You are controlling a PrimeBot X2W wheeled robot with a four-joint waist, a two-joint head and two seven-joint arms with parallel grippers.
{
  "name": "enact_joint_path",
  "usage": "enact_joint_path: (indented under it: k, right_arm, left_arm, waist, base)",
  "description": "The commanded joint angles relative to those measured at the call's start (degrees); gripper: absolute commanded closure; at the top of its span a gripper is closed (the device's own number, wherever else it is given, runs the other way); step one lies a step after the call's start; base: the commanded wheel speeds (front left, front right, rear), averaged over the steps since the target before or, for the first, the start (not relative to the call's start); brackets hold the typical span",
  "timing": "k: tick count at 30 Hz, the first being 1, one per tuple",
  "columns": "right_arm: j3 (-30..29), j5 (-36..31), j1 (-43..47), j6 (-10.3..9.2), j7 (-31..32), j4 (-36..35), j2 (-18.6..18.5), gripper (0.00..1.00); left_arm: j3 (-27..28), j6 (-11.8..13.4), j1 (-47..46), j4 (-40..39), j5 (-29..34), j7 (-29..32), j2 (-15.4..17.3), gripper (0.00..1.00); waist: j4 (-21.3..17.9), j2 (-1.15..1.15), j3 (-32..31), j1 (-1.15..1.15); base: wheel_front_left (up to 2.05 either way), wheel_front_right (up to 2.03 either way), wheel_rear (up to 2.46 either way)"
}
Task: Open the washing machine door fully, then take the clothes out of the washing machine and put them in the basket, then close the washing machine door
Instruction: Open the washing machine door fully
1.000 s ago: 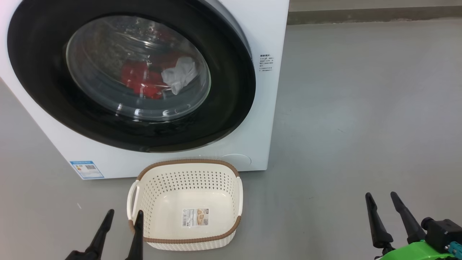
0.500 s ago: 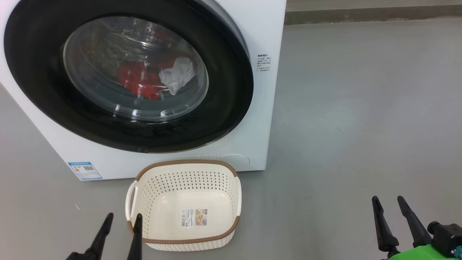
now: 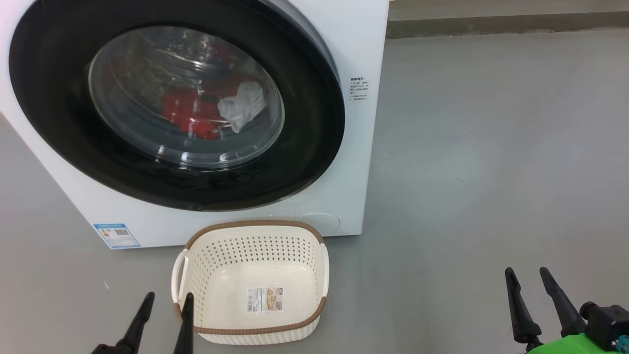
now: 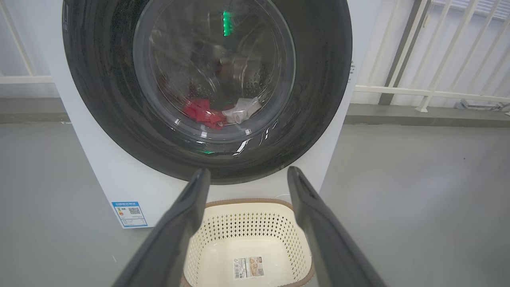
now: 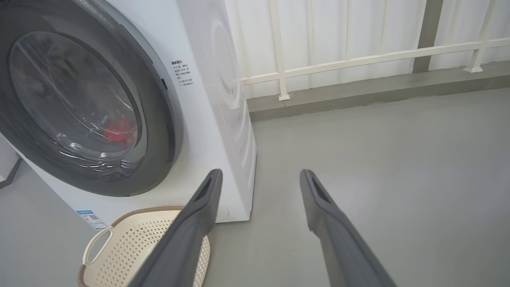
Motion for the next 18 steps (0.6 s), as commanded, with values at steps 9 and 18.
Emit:
enact_joint_path:
  k: [9,18]
  right_arm:
    - [3.02,3.42,-2.99,0.02,-0.78,-0.82,-0.19,1.00]
    - [6.52,17.78,-14.03,0.02,-0.78,-1.05,0.03,1.00]
  left_arm:
    - [0.81,-0.32,-0.89,-1.50,0.04,-0.70,0.20,0.00]
    - [-0.41,-0.32,-1.83,-1.90,-0.60,-0.70,0.15,0.00]
  waist:
    - [0.28,0.00,-0.05,0.00]
    - [1.11,0.00,1.57,0.00]
  base:
    - [0.00,0.00,0.00]
    - [0.00,0.00,0.00]
